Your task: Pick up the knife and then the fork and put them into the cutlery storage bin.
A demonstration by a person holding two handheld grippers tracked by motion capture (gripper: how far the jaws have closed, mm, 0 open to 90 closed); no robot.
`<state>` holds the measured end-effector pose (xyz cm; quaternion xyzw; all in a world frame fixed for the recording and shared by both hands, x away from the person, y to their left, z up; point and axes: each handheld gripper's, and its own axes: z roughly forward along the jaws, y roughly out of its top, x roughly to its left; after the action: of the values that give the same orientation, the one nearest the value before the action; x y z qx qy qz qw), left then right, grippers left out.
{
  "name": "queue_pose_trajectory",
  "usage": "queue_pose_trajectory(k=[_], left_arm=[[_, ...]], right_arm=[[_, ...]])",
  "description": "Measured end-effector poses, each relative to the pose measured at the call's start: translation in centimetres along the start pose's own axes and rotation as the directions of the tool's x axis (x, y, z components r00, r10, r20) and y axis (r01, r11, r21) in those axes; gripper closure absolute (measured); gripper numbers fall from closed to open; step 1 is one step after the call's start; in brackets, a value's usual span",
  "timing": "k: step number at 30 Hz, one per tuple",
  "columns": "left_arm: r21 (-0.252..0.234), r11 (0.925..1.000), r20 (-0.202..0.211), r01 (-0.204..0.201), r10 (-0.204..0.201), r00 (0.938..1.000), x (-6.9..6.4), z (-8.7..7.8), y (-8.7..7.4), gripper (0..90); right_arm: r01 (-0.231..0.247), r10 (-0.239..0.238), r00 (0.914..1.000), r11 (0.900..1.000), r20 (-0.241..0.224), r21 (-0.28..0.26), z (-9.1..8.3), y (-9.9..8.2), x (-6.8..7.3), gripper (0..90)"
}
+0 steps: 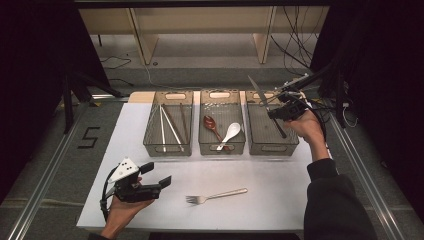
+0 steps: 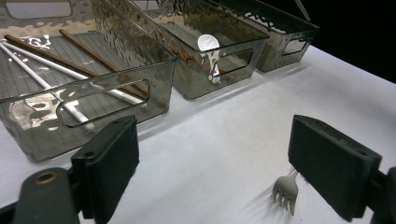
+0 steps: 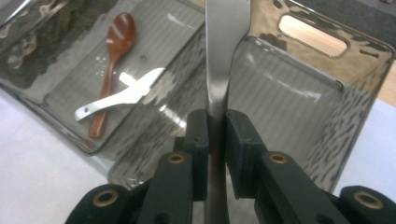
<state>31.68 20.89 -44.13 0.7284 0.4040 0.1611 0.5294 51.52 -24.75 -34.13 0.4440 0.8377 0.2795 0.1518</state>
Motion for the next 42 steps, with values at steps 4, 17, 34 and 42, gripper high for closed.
queue_pose_trajectory(k=[4, 17, 34, 42], left_arm=[[0.0, 1.0, -0.001, 0.0, 0.0, 1.0, 0.0, 0.0, 0.0, 15.9], [-0.001, 1.0, -0.001, -0.001, 0.001, 1.0, 0.0, 0.0, 0.0, 15.9], [0.001, 1.0, -0.001, 0.0, 0.0, 1.0, 0.0, 0.0, 0.0, 15.9], [0.0, 1.0, -0.002, -0.001, 0.001, 1.0, 0.0, 0.0, 0.0, 15.9]], right_arm=[[-0.028, 0.028, 0.9996, 0.9996, 0.008, 0.001, 0.3, -0.4, -0.6, 80.5], [-0.081, 0.08, 0.9964, 0.9966, 0.028, 0.018, 1.6, -1.4, -1.1, 80.4], [-0.105, 0.103, 0.9941, 0.9937, 0.032, 0.04, 2.8, -2.4, -1.3, 80.3], [-0.115, 0.113, 0.9931, 0.9918, 0.031, 0.055, 3.3, -2.7, -1.2, 80.3]])
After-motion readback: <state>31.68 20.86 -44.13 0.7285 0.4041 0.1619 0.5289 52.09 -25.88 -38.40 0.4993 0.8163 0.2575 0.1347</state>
